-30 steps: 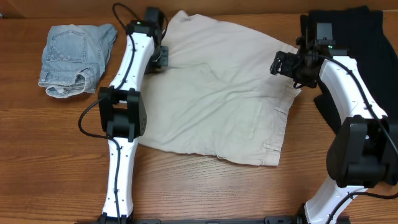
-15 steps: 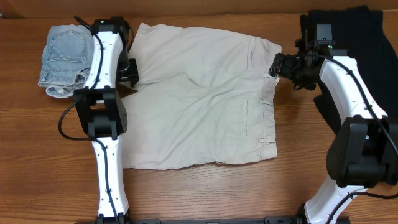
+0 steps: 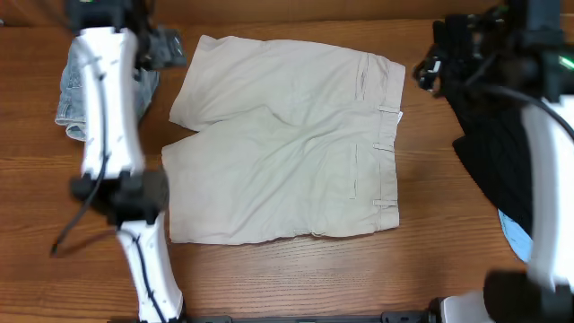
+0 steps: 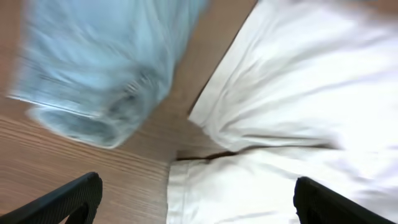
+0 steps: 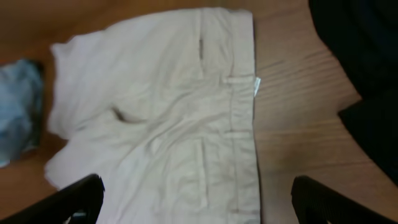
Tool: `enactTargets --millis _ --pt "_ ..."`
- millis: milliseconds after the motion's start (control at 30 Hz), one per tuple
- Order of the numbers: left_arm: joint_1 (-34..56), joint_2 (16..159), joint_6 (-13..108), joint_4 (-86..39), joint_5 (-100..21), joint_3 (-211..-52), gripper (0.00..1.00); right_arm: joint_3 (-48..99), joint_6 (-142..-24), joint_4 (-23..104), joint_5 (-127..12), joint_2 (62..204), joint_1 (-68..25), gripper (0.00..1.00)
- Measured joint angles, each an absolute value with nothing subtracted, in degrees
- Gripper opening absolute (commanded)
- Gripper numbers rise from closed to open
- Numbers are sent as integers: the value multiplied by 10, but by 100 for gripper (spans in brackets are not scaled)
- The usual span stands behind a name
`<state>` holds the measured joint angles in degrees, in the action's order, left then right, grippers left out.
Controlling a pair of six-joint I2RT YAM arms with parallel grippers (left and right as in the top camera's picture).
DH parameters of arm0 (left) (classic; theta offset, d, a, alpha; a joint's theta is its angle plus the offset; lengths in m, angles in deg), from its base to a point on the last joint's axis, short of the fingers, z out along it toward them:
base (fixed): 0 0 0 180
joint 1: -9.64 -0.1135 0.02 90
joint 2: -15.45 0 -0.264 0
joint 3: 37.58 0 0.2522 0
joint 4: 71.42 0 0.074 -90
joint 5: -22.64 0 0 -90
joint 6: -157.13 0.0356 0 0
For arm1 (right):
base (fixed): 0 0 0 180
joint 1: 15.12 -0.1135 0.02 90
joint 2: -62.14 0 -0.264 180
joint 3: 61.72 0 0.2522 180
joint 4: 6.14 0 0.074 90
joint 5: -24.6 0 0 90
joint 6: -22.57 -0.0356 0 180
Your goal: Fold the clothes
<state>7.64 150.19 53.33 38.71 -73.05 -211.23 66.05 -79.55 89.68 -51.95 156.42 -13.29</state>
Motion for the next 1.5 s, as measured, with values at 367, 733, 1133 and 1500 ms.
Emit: enactTargets --millis 367,733,1133,1500 --pt "77 1200 534 388 -690 -2120 100 686 -799 1038 -476 1433 -133 100" --pt "77 947 338 388 -732 -1672 100 533 -979 1047 -635 1380 -145 100" --pt "77 904 4 187 -742 -1148 100 345 -1016 984 -714 1390 -145 100" --pt "77 914 -33 -90 -715 -936 100 287 -982 957 -714 1396 -145 100"
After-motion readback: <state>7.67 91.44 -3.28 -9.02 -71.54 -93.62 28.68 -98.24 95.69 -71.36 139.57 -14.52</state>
